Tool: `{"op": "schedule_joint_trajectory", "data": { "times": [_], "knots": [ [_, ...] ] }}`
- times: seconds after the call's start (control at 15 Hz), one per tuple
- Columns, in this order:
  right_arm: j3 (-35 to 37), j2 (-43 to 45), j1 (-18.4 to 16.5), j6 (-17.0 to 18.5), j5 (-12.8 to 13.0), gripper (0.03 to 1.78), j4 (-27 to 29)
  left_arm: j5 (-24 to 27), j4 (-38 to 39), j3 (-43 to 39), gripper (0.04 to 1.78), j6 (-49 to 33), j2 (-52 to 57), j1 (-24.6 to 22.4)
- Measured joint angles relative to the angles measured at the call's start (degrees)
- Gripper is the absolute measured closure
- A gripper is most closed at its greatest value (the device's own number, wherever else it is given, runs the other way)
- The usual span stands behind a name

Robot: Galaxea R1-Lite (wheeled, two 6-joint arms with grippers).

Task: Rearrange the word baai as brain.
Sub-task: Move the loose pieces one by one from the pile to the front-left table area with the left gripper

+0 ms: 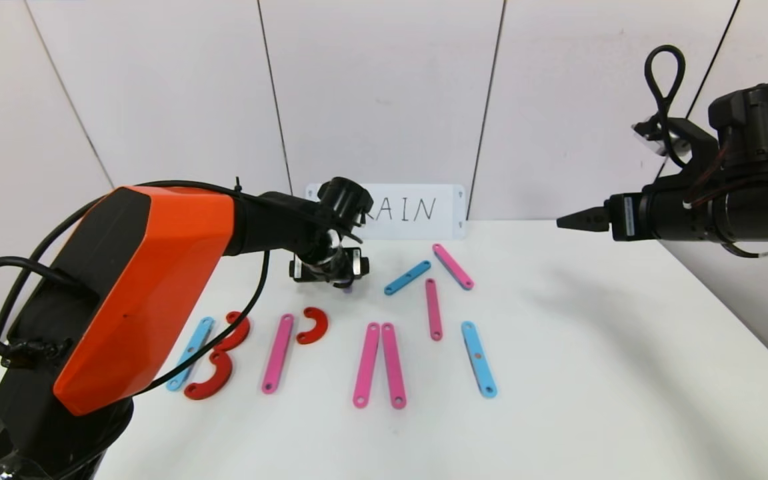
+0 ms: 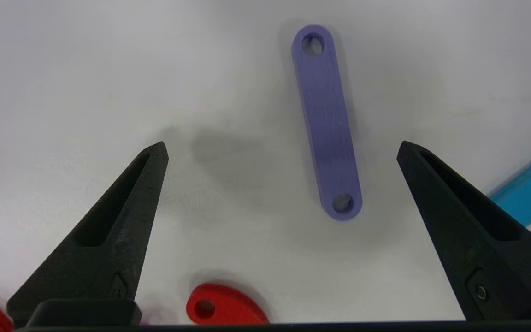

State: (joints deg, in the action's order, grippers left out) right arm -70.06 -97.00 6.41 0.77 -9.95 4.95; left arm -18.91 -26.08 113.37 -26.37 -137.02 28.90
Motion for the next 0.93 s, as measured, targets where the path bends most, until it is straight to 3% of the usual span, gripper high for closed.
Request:
{"op": "schedule_joint_trajectory", "data": {
  "times": [0.93],
  "knots": [
    [0.33,0.09,0.12,0.00,0.00,0.07,-0.10,-0.52,1.96,0.00,0.10,2.21,-1.89,-0.13]
  ]
}}
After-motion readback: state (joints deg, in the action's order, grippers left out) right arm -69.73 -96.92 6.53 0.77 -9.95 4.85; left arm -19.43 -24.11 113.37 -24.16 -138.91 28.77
